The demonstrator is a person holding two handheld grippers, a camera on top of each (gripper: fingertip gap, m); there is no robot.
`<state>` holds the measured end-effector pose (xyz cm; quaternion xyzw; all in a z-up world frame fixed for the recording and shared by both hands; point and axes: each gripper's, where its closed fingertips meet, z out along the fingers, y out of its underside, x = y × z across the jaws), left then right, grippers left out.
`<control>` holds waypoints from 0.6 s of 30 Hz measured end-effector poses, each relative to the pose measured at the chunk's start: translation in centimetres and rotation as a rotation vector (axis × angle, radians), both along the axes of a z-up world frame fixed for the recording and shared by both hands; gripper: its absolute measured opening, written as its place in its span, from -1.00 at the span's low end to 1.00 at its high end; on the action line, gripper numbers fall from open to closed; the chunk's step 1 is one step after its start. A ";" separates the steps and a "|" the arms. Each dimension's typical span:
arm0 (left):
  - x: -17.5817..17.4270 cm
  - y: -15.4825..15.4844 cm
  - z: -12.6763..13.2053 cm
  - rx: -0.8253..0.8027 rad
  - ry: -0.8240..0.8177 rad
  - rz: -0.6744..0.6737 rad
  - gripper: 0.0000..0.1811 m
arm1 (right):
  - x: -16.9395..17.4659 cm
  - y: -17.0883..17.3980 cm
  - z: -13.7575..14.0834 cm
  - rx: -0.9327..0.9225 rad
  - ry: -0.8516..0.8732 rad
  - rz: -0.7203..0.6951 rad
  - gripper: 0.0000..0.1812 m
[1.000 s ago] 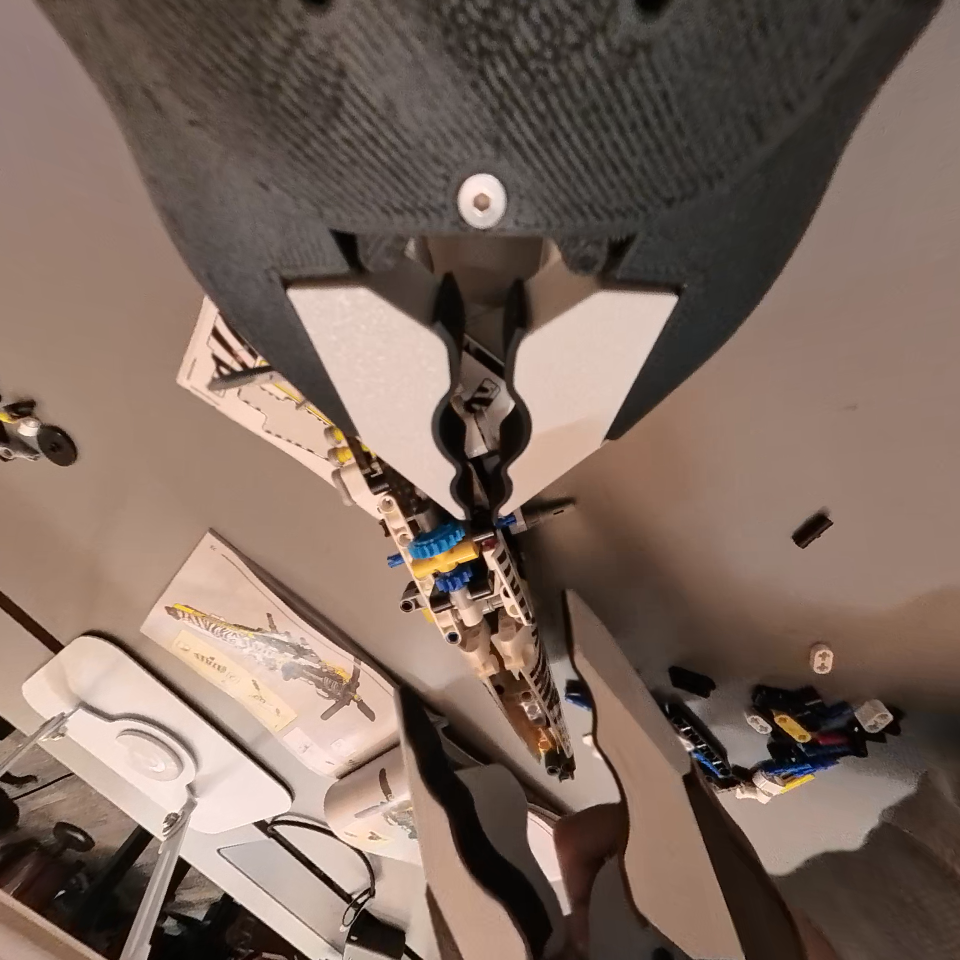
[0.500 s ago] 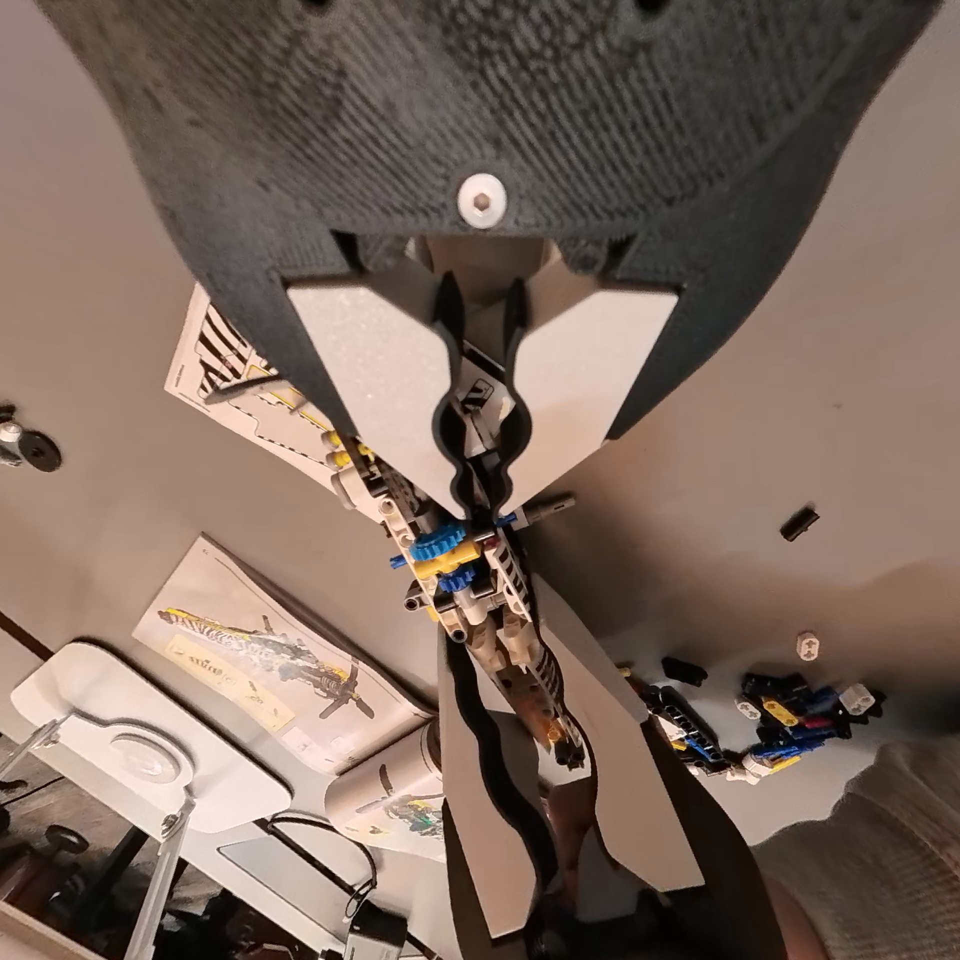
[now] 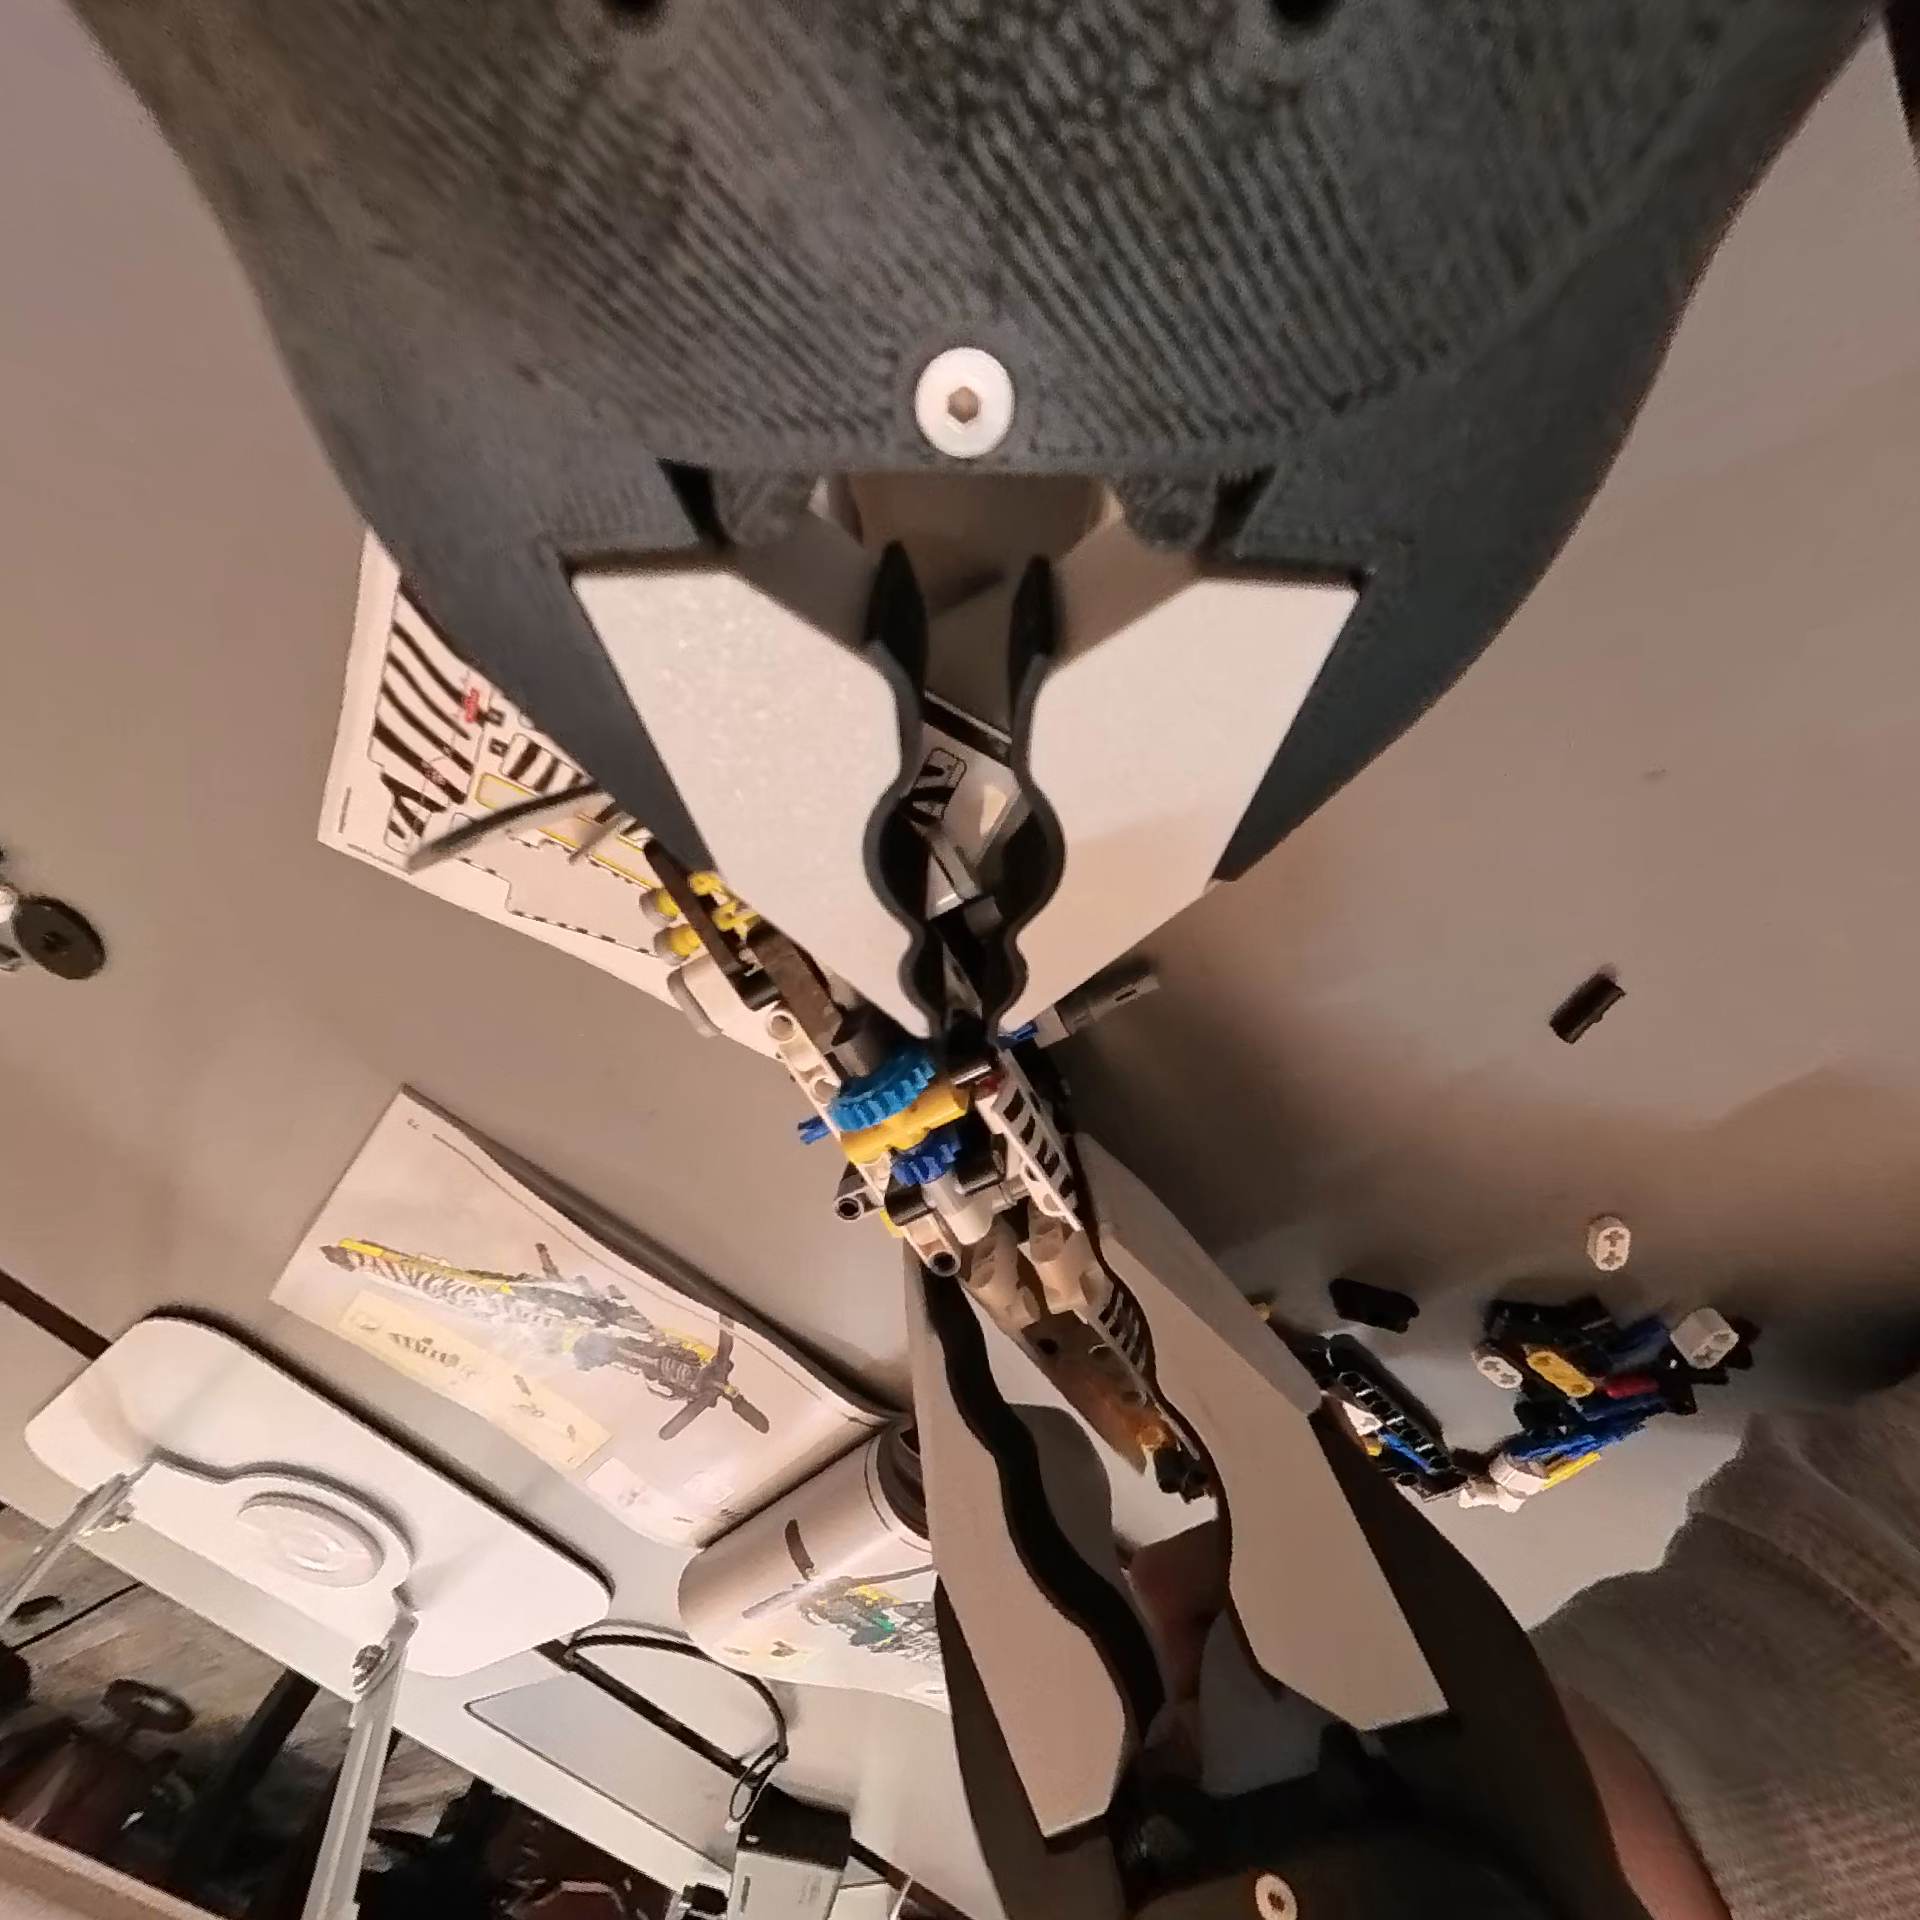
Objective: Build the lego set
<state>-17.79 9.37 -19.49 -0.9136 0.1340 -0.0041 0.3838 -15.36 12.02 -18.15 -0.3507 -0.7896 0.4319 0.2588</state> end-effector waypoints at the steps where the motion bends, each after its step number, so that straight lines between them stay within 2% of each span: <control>1: 0.0 0.0 0.0 0.002 0.001 0.000 -0.55 | 0.0 0.1 0.2 -0.006 0.003 -0.007 -0.93; 5: 0.0 0.0 0.0 0.004 0.006 0.001 -0.54 | 0.3 -0.1 0.2 -0.045 -0.030 -0.007 -1.00; 18: 0.0 0.0 0.0 0.007 0.009 0.000 -0.55 | 0.1 -0.1 0.0 -0.111 -0.073 -0.041 -1.00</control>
